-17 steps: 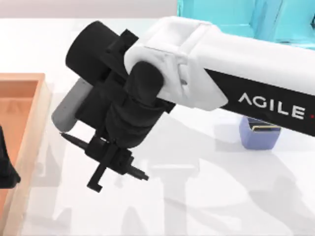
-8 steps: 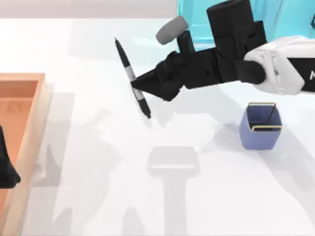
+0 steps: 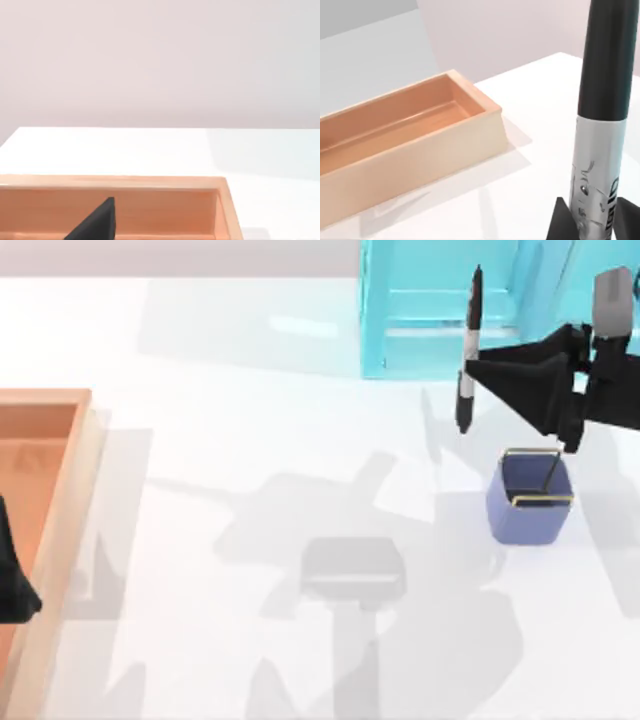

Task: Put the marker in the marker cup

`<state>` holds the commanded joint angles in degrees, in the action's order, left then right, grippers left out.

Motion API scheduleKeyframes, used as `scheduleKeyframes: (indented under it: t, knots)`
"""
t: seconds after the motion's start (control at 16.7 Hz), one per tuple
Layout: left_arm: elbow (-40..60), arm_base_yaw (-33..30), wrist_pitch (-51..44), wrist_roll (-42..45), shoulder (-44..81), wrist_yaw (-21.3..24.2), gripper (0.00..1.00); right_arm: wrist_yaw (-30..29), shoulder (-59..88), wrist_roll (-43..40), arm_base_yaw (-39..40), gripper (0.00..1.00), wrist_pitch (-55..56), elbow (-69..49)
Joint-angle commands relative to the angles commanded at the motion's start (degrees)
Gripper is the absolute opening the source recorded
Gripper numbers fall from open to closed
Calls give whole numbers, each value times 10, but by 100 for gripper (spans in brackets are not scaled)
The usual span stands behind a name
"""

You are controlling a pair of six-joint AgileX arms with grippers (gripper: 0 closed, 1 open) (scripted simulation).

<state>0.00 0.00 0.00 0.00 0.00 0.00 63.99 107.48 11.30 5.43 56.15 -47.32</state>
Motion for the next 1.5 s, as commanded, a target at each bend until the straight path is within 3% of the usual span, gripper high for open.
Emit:
scheduleKeyframes:
  t: [0.24, 0.48, 1.32, 1.5]
  knots:
    - [0, 0, 0, 0, 0, 0, 100, 36, -32, 29, -87, 0, 165, 80]
    - [0, 0, 0, 0, 0, 0, 100, 51, -58, 43, -136, 0, 258, 120]
    - [0, 0, 0, 0, 0, 0, 100, 46, -58, 38, -134, 0, 263, 123]
    - [0, 0, 0, 0, 0, 0, 100, 46, -58, 38, -134, 23, 263, 123]
